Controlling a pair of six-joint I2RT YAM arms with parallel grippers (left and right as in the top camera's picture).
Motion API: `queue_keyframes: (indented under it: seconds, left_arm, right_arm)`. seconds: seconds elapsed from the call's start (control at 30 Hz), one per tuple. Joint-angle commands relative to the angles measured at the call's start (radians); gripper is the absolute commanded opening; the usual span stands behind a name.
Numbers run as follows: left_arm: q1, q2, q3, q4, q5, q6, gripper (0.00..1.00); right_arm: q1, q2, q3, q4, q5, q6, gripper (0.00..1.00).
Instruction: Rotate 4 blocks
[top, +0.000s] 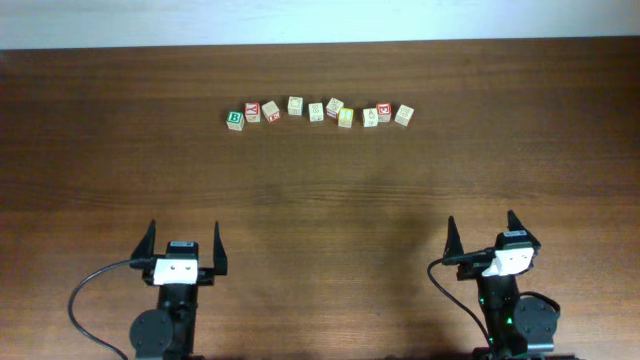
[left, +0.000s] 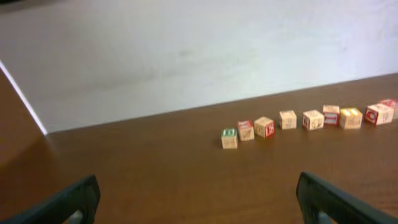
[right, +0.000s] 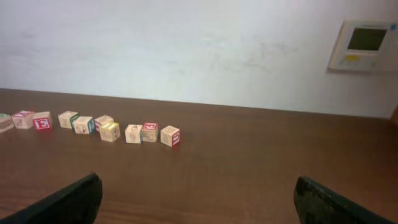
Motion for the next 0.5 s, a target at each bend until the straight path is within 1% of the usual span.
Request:
queue_keyframes:
  seconds: [0.0,0.1,0.17,0.27,0.3,0.37,0.43,0.47]
  left_arm:
    - [0.005,0.012,0.032,0.013,0.011,-0.022,0.99]
    - [0.005,0.068,0.101,0.013,0.011,-0.021,0.99]
    - [0.005,0.143,0.176,0.013,0.011,-0.020,0.99]
    - [0.005,0.310,0.306,0.013,0.023,-0.021,0.99]
    - [0.005,0.364,0.353,0.012,0.041,-0.021,0.99]
    - [0.005,0.547,0.510,-0.018,0.095,-0.020,0.99]
    - [0.005,0.674,0.632,-0.083,0.125,-0.020,0.99]
    - [0.005,0.767,0.727,-0.149,0.151,-0.020,0.99]
  right_arm:
    - [-0.006,-0.006,0.042,0.006,-0.040,0.030,0.98]
    - [-0.006,-0.006,0.113,0.006,-0.040,0.030,0.98]
    - [-0.006,0.002,0.172,0.002,-0.040,0.030,0.98]
    - [-0.006,0.062,0.242,0.002,-0.060,0.030,0.98]
    - [-0.006,0.121,0.281,0.002,-0.080,0.030,0.98]
    - [-0.006,0.272,0.360,-0.012,-0.138,0.030,0.98]
    - [-0.006,0.434,0.450,-0.026,-0.206,0.030,0.98]
    - [-0.006,0.550,0.529,-0.055,-0.248,0.030,0.98]
